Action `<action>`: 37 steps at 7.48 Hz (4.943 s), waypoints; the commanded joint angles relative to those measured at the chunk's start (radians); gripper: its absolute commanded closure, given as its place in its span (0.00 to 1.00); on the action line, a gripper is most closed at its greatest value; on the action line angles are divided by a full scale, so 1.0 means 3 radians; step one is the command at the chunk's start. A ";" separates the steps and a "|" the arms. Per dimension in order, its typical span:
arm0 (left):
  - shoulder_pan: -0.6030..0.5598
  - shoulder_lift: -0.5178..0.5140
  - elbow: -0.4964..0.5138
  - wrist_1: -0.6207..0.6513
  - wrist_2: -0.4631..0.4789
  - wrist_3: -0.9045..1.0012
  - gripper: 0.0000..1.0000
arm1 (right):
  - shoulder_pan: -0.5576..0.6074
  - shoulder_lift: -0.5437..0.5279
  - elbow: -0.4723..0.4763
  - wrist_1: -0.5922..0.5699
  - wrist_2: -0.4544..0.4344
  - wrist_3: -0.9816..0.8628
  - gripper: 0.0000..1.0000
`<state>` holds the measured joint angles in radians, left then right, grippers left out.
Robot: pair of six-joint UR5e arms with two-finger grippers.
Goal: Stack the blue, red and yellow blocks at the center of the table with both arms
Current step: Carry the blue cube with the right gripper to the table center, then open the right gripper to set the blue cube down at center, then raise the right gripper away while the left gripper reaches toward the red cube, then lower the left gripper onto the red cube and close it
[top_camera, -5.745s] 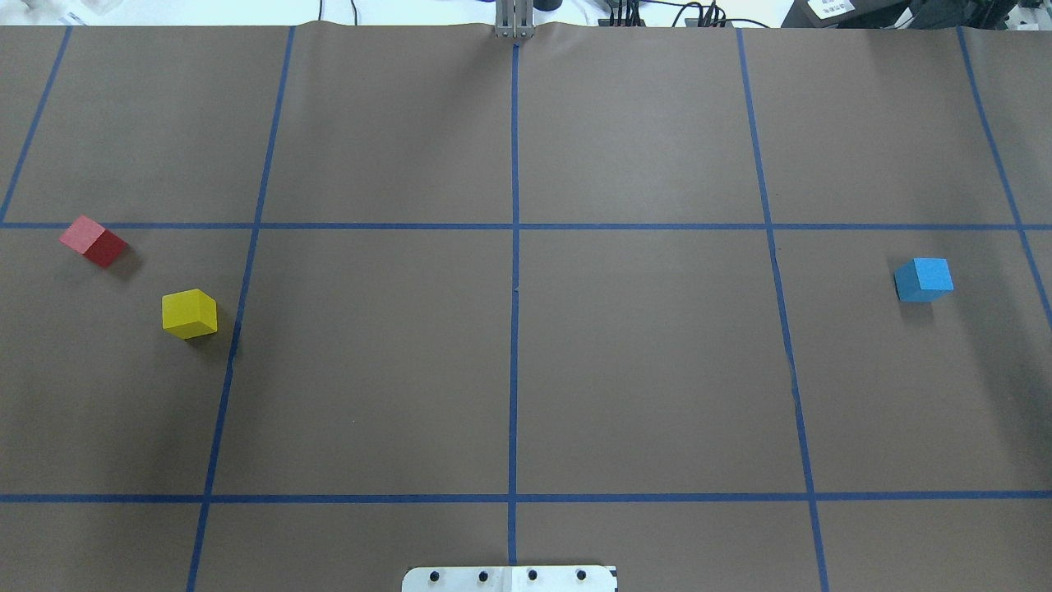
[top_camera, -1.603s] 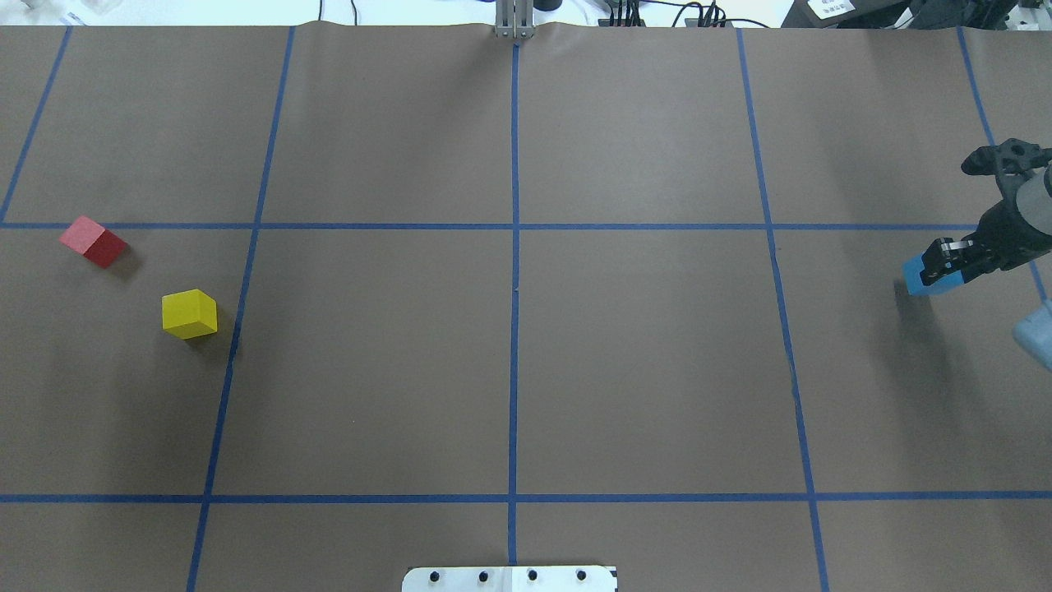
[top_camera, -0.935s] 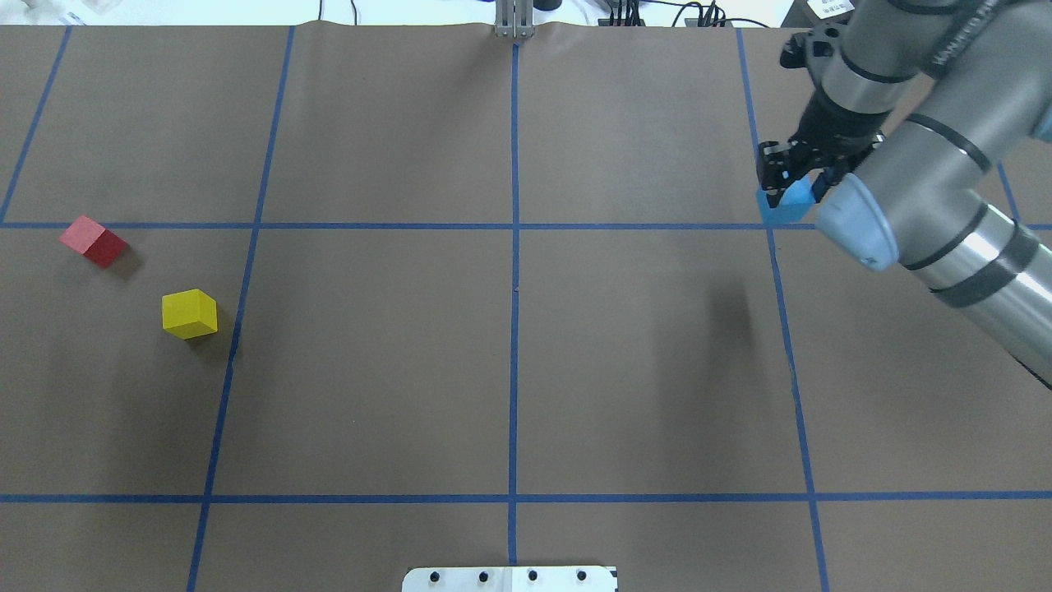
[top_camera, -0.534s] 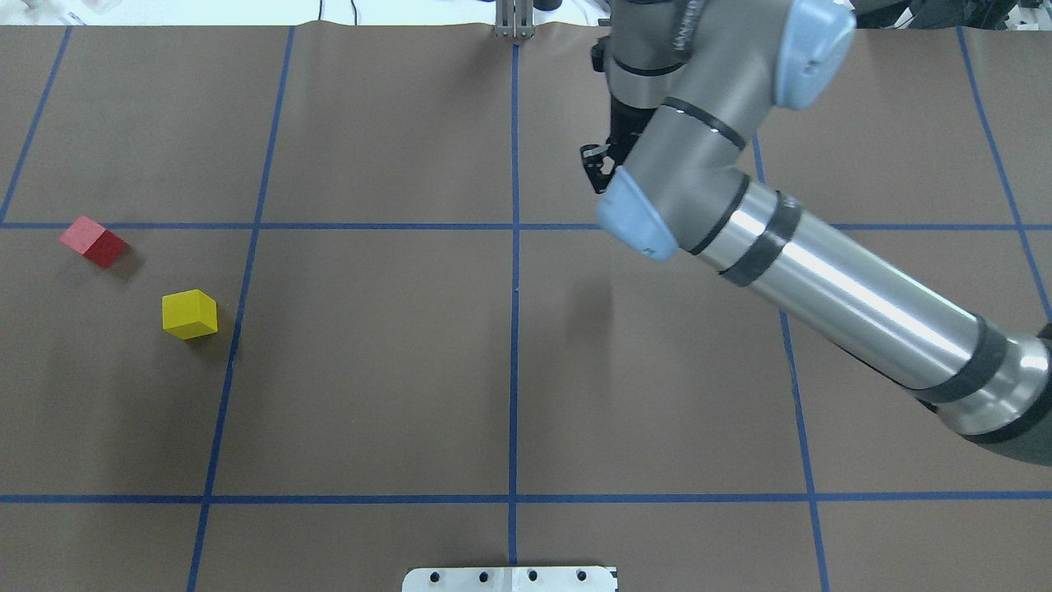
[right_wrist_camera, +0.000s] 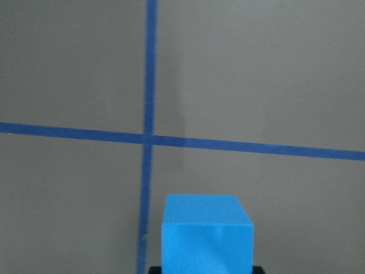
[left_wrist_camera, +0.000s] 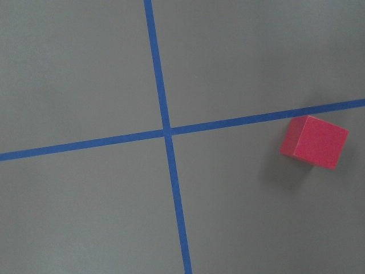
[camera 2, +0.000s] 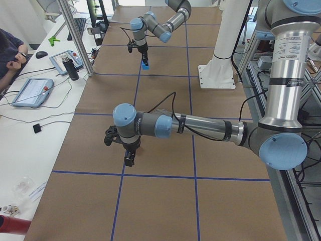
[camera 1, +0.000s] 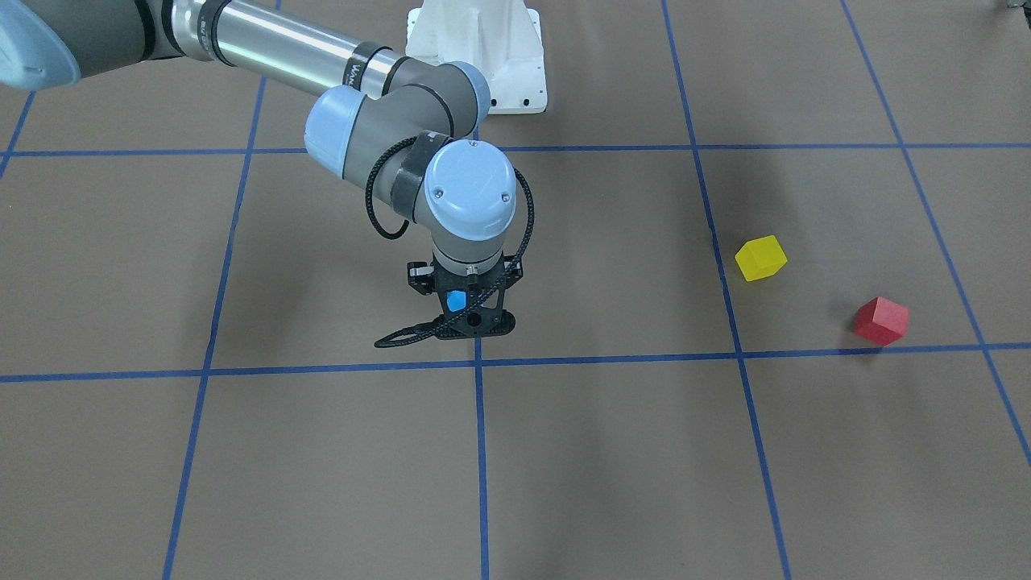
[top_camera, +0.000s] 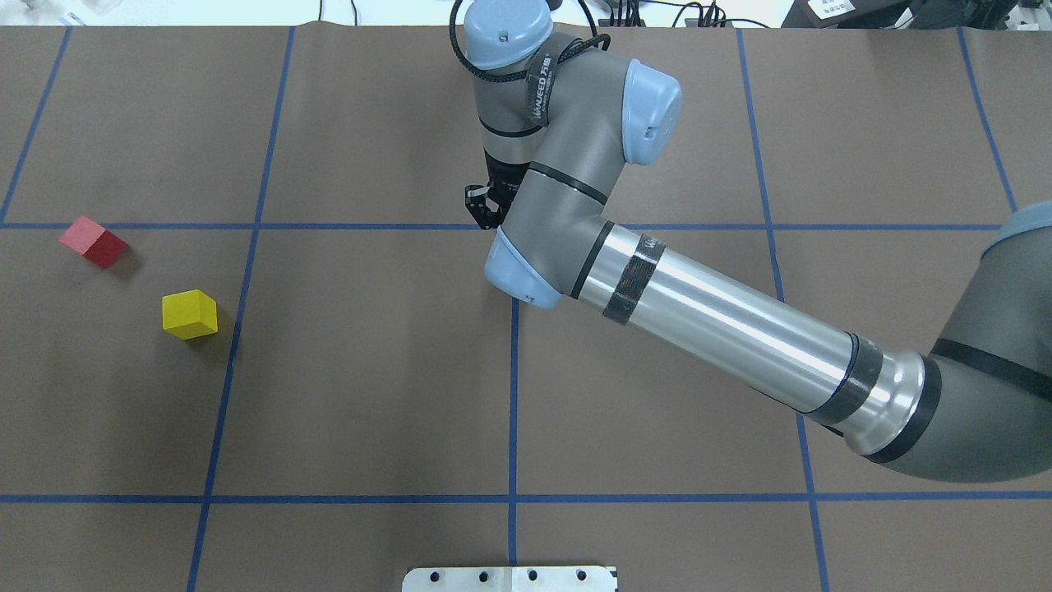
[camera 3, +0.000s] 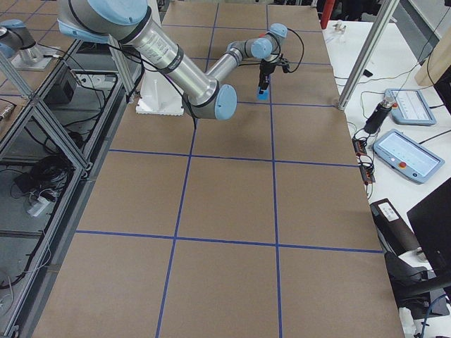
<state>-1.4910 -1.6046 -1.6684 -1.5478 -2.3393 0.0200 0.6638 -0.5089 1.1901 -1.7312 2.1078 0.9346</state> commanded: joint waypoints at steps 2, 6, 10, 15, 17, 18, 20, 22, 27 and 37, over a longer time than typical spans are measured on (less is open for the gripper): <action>0.0000 0.0000 -0.0007 0.0000 0.0000 0.0000 0.00 | -0.0091 -0.0017 -0.0244 0.0442 0.0000 0.0294 1.00; 0.0000 0.0000 -0.0017 0.0000 0.0000 0.0000 0.00 | -0.0147 -0.0068 -0.0239 0.0458 -0.0051 0.0331 0.01; 0.0192 -0.0168 -0.0206 -0.0010 0.0005 -0.0950 0.00 | 0.0209 -0.0154 0.0183 0.0295 0.0157 0.0275 0.00; 0.0767 -0.0128 -0.0176 -0.0662 0.0173 -0.2026 0.01 | 0.0620 -0.0834 0.0773 0.0305 0.0153 -0.0042 0.00; 0.1017 -0.0199 0.0191 -0.1164 0.0210 -0.1526 0.01 | 0.0656 -0.0891 0.0783 0.0325 0.0138 -0.0118 0.00; 0.1215 -0.0301 0.0213 -0.1166 0.0220 -0.1504 0.00 | 0.0712 -0.0942 0.0783 0.0325 0.0148 -0.0266 0.00; 0.1396 -0.0404 0.0309 -0.1176 0.0337 -0.0930 0.01 | 0.0809 -0.1049 0.0783 0.0330 0.0148 -0.0527 0.00; 0.1396 -0.0419 0.0432 -0.1166 0.0337 -0.0493 0.01 | 0.0840 -0.1065 0.0778 0.0335 0.0148 -0.0569 0.00; 0.1222 -0.0424 0.0642 -0.1140 0.0332 -0.0184 0.01 | 0.0835 -0.1055 0.0758 0.0341 0.0148 -0.0564 0.00; 0.1253 -0.0619 0.0980 -0.1191 0.0327 -0.0378 0.00 | 0.0830 -0.1213 0.0742 0.0504 0.0133 -0.0584 0.00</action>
<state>-1.1166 -1.7919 -1.3754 -1.9047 -2.2411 -0.0904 0.9127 -0.8598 1.4136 -1.5996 2.1481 0.7602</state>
